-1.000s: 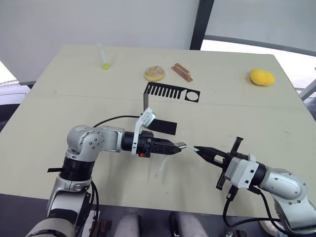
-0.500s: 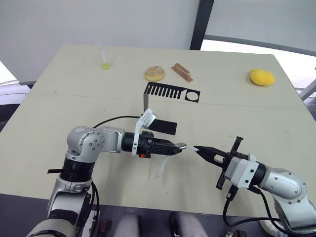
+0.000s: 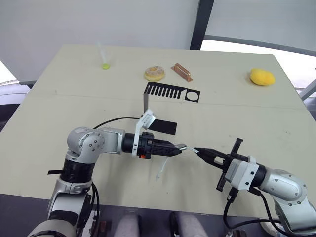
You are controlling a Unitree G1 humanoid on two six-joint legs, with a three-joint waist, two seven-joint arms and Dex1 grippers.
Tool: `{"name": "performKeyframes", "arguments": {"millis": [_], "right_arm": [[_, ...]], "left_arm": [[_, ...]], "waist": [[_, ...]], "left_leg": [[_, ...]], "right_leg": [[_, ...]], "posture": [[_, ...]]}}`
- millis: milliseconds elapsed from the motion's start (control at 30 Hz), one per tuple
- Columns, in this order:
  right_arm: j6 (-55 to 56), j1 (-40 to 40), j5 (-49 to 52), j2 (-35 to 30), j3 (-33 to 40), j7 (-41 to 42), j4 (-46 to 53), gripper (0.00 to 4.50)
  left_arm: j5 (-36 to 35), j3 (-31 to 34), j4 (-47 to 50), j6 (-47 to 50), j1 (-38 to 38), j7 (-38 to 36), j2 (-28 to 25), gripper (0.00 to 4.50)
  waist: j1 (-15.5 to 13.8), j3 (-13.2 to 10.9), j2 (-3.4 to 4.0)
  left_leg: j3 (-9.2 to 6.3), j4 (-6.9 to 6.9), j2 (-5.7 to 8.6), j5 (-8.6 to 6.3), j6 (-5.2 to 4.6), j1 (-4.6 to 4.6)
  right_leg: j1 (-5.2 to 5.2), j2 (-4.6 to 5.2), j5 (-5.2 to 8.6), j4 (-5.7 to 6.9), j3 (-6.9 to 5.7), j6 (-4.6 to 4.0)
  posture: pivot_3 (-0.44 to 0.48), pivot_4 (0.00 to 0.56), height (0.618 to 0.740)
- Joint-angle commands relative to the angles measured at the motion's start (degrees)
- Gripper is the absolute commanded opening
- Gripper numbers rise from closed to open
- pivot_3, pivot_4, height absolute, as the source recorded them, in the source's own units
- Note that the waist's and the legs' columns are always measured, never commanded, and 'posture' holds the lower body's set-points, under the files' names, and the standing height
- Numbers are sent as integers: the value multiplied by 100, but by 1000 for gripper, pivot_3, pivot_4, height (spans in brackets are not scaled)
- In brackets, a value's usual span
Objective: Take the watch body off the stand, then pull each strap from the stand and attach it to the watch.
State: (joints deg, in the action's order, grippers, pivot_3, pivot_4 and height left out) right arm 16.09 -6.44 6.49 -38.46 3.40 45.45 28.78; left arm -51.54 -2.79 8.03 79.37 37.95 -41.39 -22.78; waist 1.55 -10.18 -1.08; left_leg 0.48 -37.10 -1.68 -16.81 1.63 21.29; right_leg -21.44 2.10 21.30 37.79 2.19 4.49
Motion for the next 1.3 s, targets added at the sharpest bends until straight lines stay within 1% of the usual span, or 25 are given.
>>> {"name": "performKeyframes", "arguments": {"millis": [33,1300], "right_arm": [[119,3,80,-52,4,29,65,0],[89,174,-73,7,-121,-67,49,0]], "left_arm": [[-139,130,138,0,22,-1,28,1581],[-158,21,284,73,42,97,158,1581]], "waist": [[0,0,0],[-1,0,0]], "left_leg": [[0,0,0,0,0,0],[0,0,0,0,0,0]], "right_leg": [[0,0,0,0,0,0],[0,0,0,0,0,0]], "posture": [[0,150,740],[0,150,740]]}}
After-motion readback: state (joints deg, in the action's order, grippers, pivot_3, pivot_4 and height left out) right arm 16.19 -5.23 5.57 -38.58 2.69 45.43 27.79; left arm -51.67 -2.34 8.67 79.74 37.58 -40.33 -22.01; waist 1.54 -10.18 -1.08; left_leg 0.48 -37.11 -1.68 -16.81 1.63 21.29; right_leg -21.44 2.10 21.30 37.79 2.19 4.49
